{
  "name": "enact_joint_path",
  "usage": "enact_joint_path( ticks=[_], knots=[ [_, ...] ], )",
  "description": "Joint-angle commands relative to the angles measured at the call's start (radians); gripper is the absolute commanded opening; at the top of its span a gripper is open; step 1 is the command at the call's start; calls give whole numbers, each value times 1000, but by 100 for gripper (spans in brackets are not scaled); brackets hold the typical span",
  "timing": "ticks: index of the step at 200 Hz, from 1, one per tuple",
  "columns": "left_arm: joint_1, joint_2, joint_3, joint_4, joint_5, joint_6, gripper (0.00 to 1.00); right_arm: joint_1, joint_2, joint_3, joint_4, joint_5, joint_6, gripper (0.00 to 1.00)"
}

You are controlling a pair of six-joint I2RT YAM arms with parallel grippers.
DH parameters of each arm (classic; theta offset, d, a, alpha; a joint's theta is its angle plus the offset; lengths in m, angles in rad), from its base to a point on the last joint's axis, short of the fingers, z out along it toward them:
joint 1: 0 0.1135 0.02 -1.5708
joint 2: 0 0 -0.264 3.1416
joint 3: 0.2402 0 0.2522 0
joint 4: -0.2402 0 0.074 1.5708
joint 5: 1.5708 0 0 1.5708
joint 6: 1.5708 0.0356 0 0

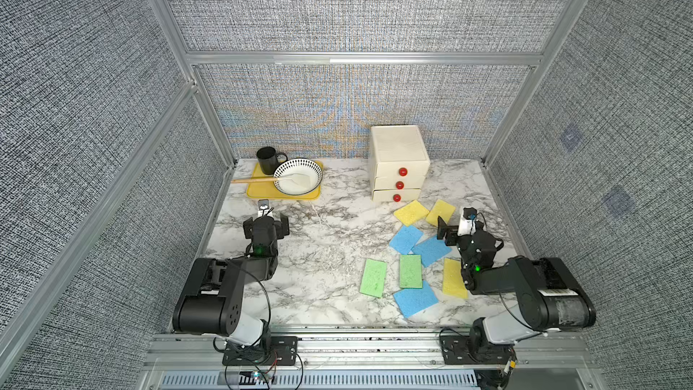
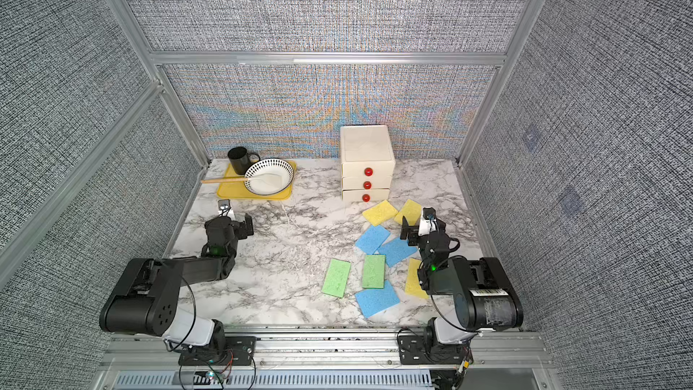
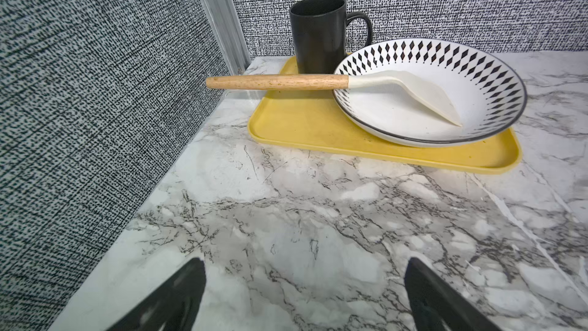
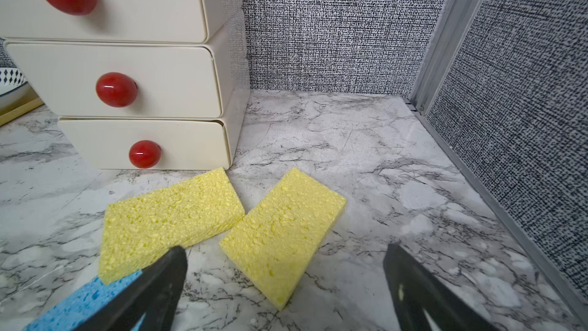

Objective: Please put the sticky notes in the drawer by color
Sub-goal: Move the storage box to the center of the board.

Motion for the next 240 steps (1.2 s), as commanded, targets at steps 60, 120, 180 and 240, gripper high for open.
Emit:
enact_joint_path(
  ticks=[60, 120, 180, 240],
  knots=[
    [-1, -1, 7, 1, -4, -2, 100, -6, -3, 0, 14, -5, 4, 99],
    [-7, -10, 1, 16, -18, -1, 100, 12, -40, 15, -27, 143, 33, 99],
    [-112, -261, 359, -666, -32, -105, 100, -43, -62, 855, -1241, 93, 286, 99],
    [-175, 12, 907, -1058, 535, -199, 100, -111, 358, 1493, -1496, -553, 339, 99]
  ],
)
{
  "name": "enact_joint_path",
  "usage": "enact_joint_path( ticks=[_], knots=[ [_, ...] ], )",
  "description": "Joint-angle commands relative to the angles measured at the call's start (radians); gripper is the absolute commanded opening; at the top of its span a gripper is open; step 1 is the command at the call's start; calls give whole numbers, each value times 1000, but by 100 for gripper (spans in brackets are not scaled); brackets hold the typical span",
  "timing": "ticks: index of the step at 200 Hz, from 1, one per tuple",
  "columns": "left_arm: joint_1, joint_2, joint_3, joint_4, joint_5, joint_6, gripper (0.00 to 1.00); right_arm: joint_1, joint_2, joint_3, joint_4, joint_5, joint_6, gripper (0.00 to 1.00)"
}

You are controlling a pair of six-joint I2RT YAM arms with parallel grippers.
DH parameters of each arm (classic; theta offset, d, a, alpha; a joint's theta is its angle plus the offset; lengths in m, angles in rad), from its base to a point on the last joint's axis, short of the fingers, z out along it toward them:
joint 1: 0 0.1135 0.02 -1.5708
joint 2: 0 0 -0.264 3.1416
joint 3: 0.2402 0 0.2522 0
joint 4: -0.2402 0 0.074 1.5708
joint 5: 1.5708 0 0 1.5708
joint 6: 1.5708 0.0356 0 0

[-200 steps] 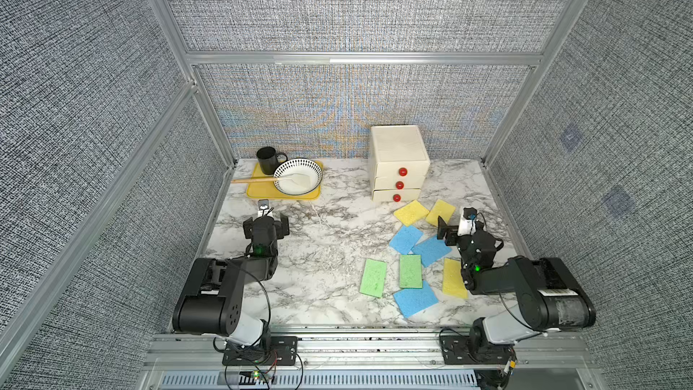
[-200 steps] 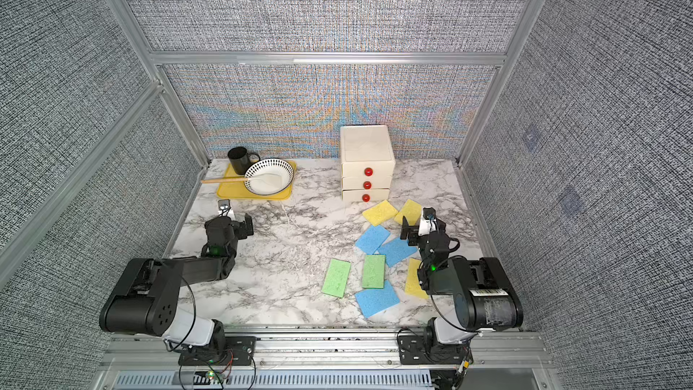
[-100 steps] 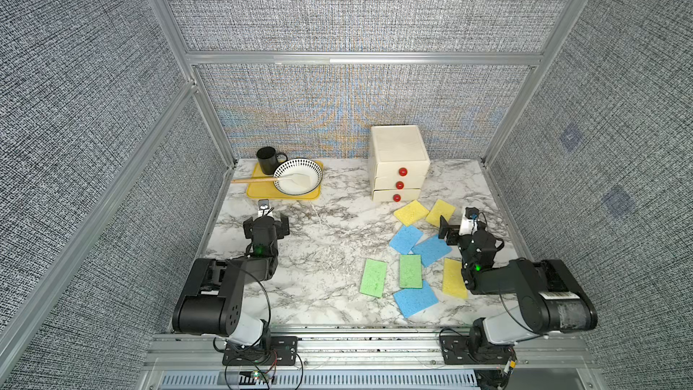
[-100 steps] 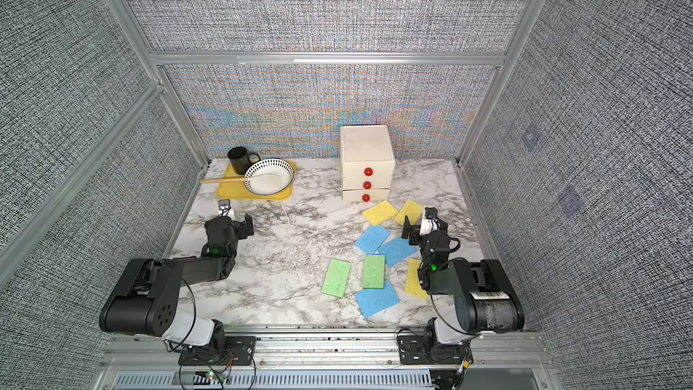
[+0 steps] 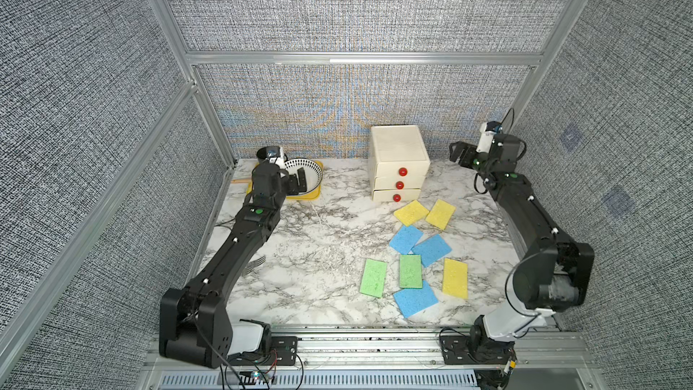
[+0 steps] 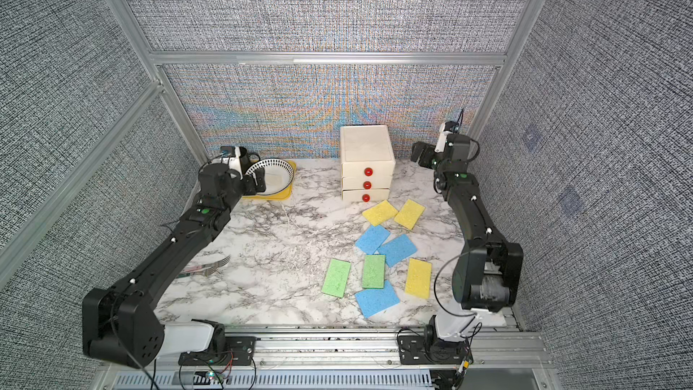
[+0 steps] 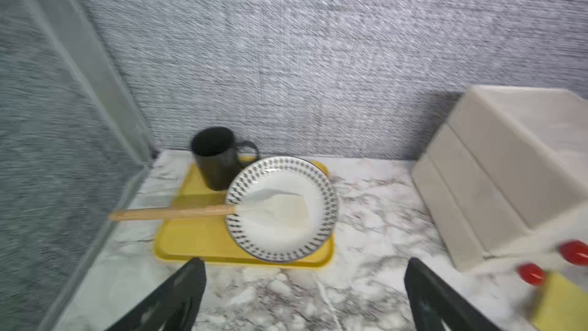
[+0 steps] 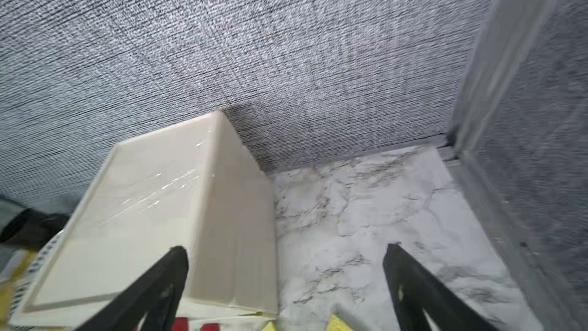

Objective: Please put the sticky notes in the drawer by color
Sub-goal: Move the storage box to the center of the board.

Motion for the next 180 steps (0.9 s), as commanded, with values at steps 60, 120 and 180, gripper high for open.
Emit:
enact_joint_path(
  ticks=[60, 120, 180],
  knots=[
    [-114, 542, 792, -467, 402, -86, 100, -4, 500, 591, -186, -561, 188, 99],
    [-214, 889, 1227, -619, 451, -113, 100, 65, 664, 809, -268, -549, 159, 99],
    [-254, 911, 1200, -578, 470, -132, 100, 115, 693, 797, -347, -527, 50, 99]
  ],
)
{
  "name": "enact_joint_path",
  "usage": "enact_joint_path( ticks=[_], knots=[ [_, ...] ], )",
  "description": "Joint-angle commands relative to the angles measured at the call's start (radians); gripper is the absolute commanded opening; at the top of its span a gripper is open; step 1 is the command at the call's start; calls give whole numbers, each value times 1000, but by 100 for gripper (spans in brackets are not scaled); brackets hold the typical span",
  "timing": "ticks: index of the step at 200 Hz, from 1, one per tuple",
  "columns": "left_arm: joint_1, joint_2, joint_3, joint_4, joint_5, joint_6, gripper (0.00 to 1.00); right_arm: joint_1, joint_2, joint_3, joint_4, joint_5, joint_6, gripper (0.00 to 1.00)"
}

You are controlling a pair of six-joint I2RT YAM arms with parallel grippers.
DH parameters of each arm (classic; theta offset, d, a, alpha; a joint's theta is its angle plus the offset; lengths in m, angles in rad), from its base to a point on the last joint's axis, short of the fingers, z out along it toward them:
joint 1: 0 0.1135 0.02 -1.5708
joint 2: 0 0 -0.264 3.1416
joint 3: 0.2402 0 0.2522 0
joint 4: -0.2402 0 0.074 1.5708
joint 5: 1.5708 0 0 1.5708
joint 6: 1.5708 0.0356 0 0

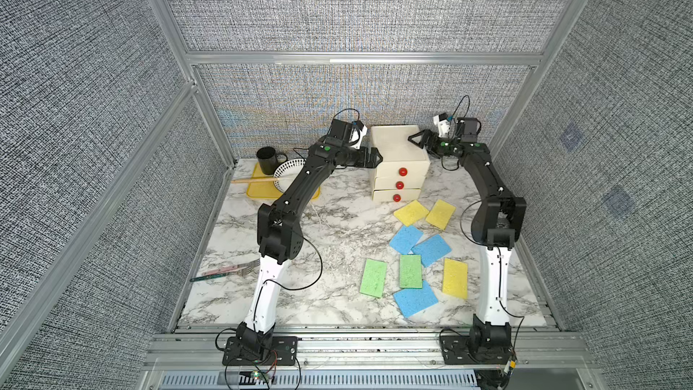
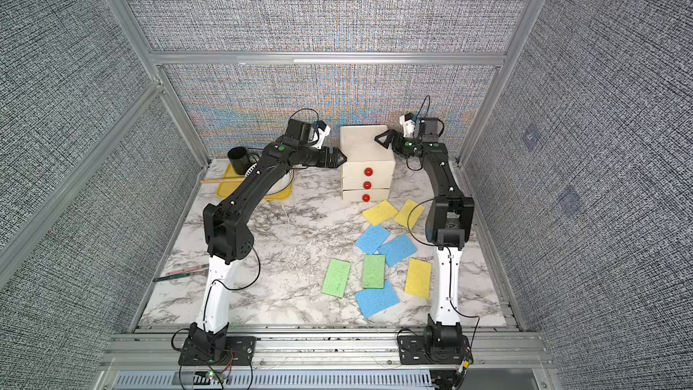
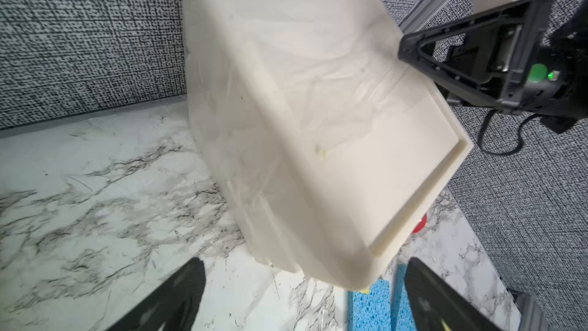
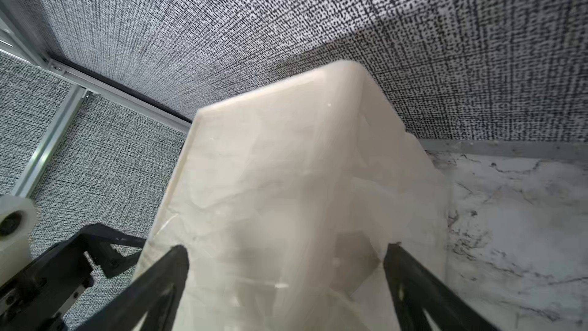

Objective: Please put the sticky notes in the drawer by color
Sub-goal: Move the storage box to the center of the board.

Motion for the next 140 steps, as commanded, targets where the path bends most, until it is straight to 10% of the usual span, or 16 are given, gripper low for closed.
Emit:
enact_joint_path(
  ticks=[1, 140],
  knots=[
    [-11, -11, -34, 23, 25, -17, 100, 26, 14, 2, -52, -12, -66, 99],
    [-47, -396, -591, 271, 53, -38, 100, 214, -38, -129, -245, -186, -416, 93]
  ],
)
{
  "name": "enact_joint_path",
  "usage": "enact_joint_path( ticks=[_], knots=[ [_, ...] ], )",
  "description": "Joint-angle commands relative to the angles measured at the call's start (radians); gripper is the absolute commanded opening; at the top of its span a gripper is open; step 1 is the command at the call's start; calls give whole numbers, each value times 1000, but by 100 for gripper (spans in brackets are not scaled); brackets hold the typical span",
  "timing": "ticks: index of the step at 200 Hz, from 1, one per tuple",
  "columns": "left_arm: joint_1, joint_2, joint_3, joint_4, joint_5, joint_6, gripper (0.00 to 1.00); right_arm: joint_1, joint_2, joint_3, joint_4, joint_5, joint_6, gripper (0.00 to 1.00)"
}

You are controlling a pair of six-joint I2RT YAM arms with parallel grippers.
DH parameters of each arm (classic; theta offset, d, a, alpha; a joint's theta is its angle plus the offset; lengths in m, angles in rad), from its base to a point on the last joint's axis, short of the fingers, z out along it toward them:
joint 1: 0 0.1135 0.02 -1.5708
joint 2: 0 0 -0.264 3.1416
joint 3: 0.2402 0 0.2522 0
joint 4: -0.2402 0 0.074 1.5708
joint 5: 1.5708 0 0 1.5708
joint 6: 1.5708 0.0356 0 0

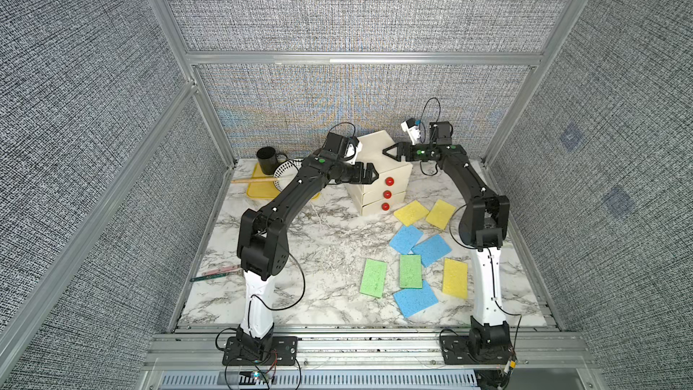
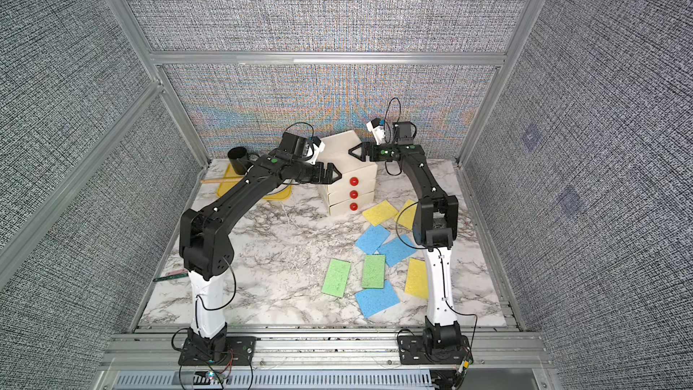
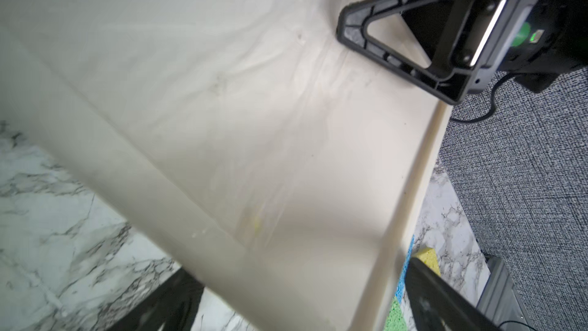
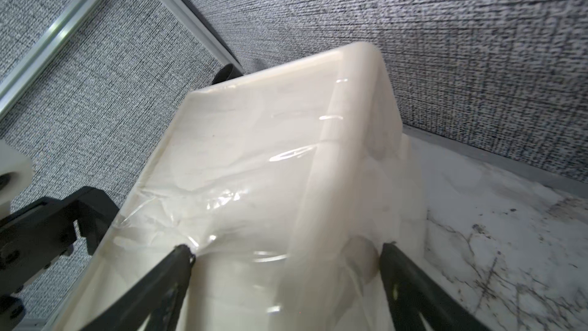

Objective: Please put the sticky notes in the drawer by color
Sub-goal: Move the storage box to the center of the board.

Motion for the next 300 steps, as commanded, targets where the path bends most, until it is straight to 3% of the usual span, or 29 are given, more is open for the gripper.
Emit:
enact_joint_path(
  ticks=[1, 43, 75, 128, 171, 186, 209, 259, 278, 300],
  knots=[
    [-25, -96, -107, 187, 61, 17, 100, 60, -24, -82, -195, -77, -118, 93],
    [-54, -294, -369, 269, 17, -1, 100, 127, -151, -355, -95, -77, -113, 89],
    [-92, -435, -527, 293, -26, -10, 100, 187, -221, -469, -84, -66, -116, 89],
    [-140, -678, -755, 308, -112, -43, 100, 294, -271, -542, -97, -68, -109, 89],
    [-169, -829, -856, 274, -145, -58, 100, 363, -279, -558, -89, -58, -83, 89],
    [-183, -867, -854, 228, -158, -42, 100, 384, -291, -553, -95, 0, -59, 88],
    [-203, -930, -808, 112, -191, 12, 100, 392, -349, -543, -88, 201, 26, 88],
    [-202, -1013, -625, -112, -311, 195, 100, 333, -511, -490, -129, 538, 189, 88],
    [-194, -962, -537, -152, -428, 289, 100, 316, -636, -556, -105, 631, 242, 88],
    [-127, -810, -401, -229, -416, 342, 100, 311, -787, -694, -67, 654, 306, 82]
  ],
)
